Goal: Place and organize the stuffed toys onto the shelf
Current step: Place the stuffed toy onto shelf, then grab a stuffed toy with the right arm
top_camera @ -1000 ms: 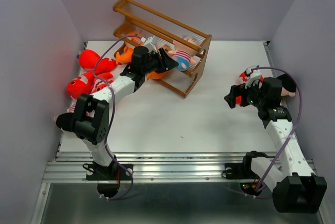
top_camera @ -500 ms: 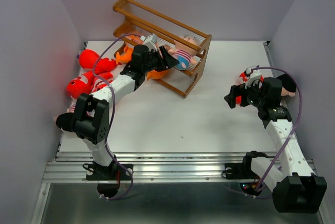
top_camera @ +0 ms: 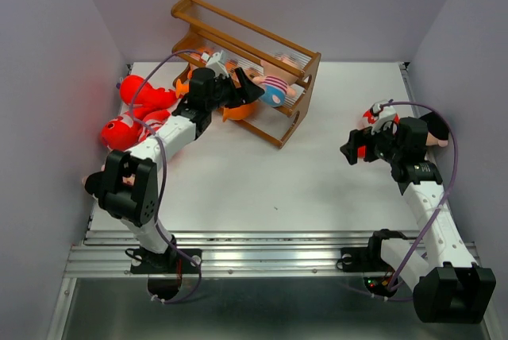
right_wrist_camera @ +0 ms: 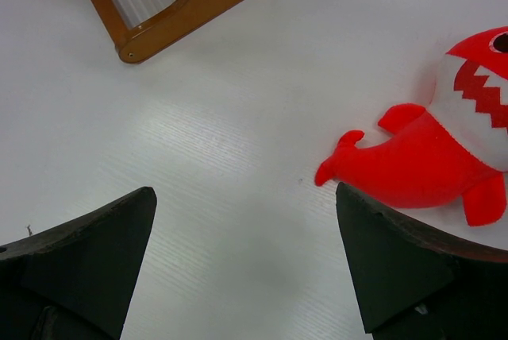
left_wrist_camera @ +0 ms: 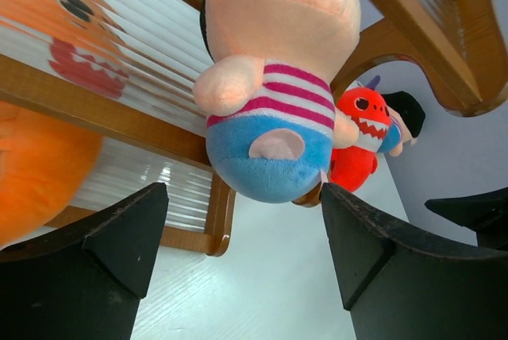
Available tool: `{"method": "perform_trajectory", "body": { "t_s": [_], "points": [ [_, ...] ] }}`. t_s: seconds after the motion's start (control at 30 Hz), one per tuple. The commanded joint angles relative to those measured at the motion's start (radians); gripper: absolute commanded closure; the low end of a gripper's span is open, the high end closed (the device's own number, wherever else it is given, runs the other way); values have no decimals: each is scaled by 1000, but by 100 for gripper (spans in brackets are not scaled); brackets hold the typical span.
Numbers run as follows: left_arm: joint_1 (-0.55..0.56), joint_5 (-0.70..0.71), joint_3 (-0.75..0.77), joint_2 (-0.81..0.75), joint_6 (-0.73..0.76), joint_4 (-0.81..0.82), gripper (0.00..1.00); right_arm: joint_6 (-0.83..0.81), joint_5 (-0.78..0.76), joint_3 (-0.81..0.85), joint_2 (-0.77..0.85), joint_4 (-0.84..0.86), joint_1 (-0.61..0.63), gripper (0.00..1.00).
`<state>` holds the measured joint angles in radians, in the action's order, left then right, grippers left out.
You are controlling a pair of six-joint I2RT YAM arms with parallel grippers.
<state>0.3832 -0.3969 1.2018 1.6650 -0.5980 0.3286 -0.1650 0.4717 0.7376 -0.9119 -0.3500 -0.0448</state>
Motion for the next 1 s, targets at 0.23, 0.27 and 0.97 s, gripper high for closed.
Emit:
{"method": "perform_trajectory", "body": {
  "t_s": [0.23,0.27,0.97],
  "points": [
    [-41,174,-146,-381,286,-118,6,-103,47,-12,24,17,-4,0],
    [-43,187,-169,-443,302,-118,4,-134,59,-12,27,11,-4,0],
    [-43,276,-564,-941,474,-151,1,-171,-179,174,-114,-202,-41,0]
  ]
}}
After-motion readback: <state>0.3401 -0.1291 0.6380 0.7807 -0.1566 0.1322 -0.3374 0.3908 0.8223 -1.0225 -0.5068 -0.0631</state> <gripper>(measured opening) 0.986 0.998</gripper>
